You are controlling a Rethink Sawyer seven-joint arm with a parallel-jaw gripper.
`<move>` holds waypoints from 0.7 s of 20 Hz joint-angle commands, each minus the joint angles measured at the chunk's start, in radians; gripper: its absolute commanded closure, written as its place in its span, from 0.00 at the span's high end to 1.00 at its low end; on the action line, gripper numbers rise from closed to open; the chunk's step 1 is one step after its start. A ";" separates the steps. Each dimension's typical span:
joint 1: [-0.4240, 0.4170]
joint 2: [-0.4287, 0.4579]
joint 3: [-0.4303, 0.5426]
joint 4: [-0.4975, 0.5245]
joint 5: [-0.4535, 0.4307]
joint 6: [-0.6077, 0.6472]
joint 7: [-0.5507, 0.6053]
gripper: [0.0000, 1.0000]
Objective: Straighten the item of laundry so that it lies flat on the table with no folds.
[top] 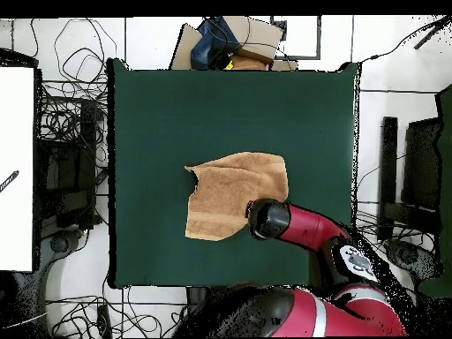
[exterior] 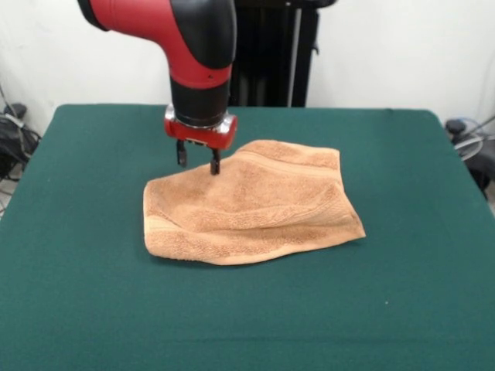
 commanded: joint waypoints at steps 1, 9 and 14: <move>0.037 -0.056 0.048 0.035 0.044 0.037 0.163 1.00; 0.089 0.007 0.032 -0.038 0.080 0.027 0.194 1.00; 0.104 0.018 0.025 -0.055 0.106 0.036 0.195 1.00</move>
